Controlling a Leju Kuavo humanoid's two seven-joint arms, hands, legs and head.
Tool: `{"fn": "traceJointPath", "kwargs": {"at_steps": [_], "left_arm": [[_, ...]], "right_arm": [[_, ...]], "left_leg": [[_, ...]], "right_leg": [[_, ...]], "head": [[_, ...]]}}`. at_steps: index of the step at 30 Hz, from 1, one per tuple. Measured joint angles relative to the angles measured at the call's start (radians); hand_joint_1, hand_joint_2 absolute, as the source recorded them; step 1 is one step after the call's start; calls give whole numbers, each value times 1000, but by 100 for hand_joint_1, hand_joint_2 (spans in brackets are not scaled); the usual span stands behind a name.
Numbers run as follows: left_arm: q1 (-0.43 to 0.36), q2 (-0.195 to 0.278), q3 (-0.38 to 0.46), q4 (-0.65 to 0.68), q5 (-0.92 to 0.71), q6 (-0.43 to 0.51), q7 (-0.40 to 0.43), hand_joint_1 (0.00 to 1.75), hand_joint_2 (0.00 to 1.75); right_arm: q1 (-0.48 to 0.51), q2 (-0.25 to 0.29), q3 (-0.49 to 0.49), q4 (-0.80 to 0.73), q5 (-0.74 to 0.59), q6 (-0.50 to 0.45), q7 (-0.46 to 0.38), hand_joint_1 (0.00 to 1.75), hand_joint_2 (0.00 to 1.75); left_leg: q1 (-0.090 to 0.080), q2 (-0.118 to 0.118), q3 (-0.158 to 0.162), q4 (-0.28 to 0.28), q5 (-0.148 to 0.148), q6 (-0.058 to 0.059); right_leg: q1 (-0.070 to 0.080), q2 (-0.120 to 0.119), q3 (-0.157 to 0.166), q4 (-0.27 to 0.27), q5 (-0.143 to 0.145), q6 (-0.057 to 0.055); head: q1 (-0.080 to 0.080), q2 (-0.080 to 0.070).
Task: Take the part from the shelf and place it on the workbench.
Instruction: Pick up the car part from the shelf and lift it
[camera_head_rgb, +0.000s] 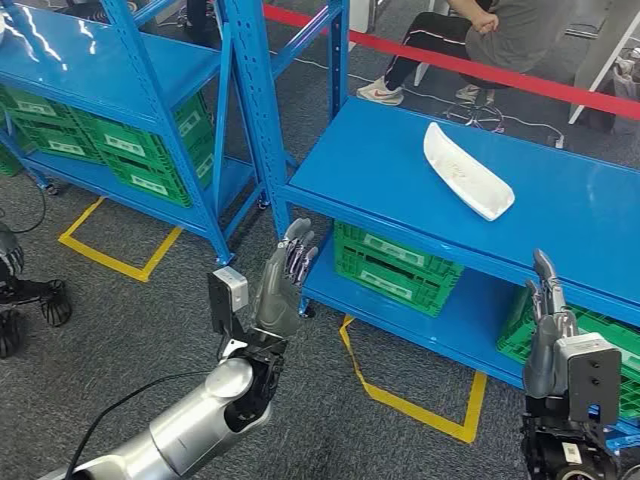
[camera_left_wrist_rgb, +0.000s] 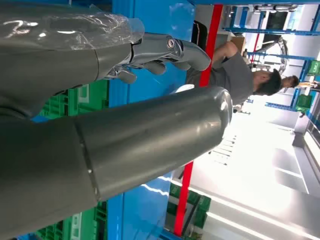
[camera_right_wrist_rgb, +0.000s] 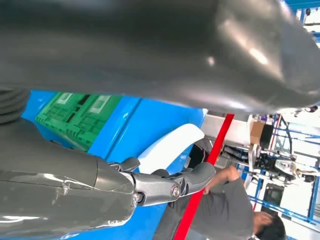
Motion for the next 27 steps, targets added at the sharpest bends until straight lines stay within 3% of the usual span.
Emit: {"fn": "traceJointPath", "kwargs": {"at_steps": [2, 4, 5, 7, 8, 9, 10, 11, 12, 14, 16, 19, 21, 23, 25, 27], "left_arm": [[-1, 0, 0, -1, 0, 0, -1, 0, 0], [-3, 0, 0, -2, 1, 0, -4, 0, 0], [-5, 0, -1, -3, 1, 0, -5, 0, 0], [-8, -1, -2, -3, 1, 0, -6, 0, 0], [-8, -2, -2, -3, 2, 0, -6, 0, 0], [-7, -2, -3, -3, 2, 0, -6, 0, 0], [-6, -2, -3, -2, 2, 0, -6, 0, 0], [-6, -2, -4, -2, 2, 0, -6, 0, 0], [-6, -2, -4, -2, 2, 0, -6, 0, 0], [-8, -2, -5, -3, 3, 0, -7, 0, 0], [-10, -2, -5, -3, 4, 1, -9, 0, 0], [-10, -1, -5, -5, 5, 2, -9, 0, 0], [-13, -1, -5, -7, 6, 1, -10, 0, 0], [-12, 0, -6, -7, 6, 1, -10, 0, 0], [-9, 0, -6, -7, 7, 1, -10, 0, 0], [-9, 0, -6, -7, 7, 1, -10, 0, 0]], "right_arm": [[-2, 0, 0, 0, -1, -1, 0, 0, 0], [-6, 0, 1, -2, -3, -3, -1, 0, 0], [-8, 0, 1, -3, -4, -4, -1, 0, 0], [-8, 1, 2, -3, -6, -6, -1, 0, 0], [-6, 1, 3, -3, -7, -6, 0, 0, 0], [-5, 1, 4, -3, -7, -6, 0, 0, 0], [-4, 1, 5, -3, -7, -7, 0, 0, 0], [-4, 1, 6, -3, -7, -7, 0, 0, 0], [-4, 1, 6, -3, -7, -8, 0, 0, 0], [-4, 1, 8, -3, -9, -9, 0, 0, 0], [-3, 1, 10, -4, -10, -11, 0, 0, 0], [-3, 1, 10, -6, -10, -17, 0, 0, 0], [-4, 1, 10, -8, -10, -19, -1, 0, 0], [-2, 1, 10, -8, -10, -20, -1, 0, 0], [0, 1, 10, -8, -10, -20, -1, 0, 0], [1, 1, 10, -8, -10, -20, -1, 0, 0]], "left_leg": [[2, -2, 3, -6, 0, 5], [9, -6, 16, -22, 2, 13], [13, -7, 24, -28, 4, 17], [14, -10, 30, -31, 0, 21], [14, -13, 32, -30, -2, 20], [15, -17, 36, -29, -6, 17], [17, -22, 40, -28, -10, 13], [20, -28, 47, -25, -17, 7], [23, -32, 53, -21, -25, -1], [23, -39, 57, -8, -40, -17], [21, -44, 53, -2, -45, -28], [27, -39, 48, 19, -61, -38], [26, -27, -8, 127, -98, -41], [23, -22, -114, 282, -136, -36], [15, -22, -181, 341, -117, -23], [9, -22, -192, 320, -80, -12]], "right_leg": [[0, -1, 2, -2, -2, 4], [-2, 17, -9, 25, -20, 9], [-3, 32, -31, 72, -44, 11], [-6, 54, -107, 220, -105, 14], [-7, 57, -146, 285, -123, 16], [-10, 57, -170, 317, -122, 19], [-13, 57, -173, 307, -100, 22], [-17, 57, -155, 254, -59, 25], [-22, 58, -123, 179, -17, 31], [-26, 66, -69, 66, 22, 34], [-21, 72, -56, 46, 11, 20], [-16, 72, -44, 48, 0, -9], [-12, 70, -29, 46, -10, -23], [-4, 69, -18, 46, -22, -33], [6, 69, -4, 46, -36, -38], [11, 69, 7, 46, -45, -41]], "head": [[0, 0], [1, 0], [4, 0], [8, 0], [10, 0], [10, 0], [10, 0], [10, 0], [11, 0], [21, 0], [31, 0], [29, 0], [28, 0], [28, 0], [28, 0], [28, 0]]}}
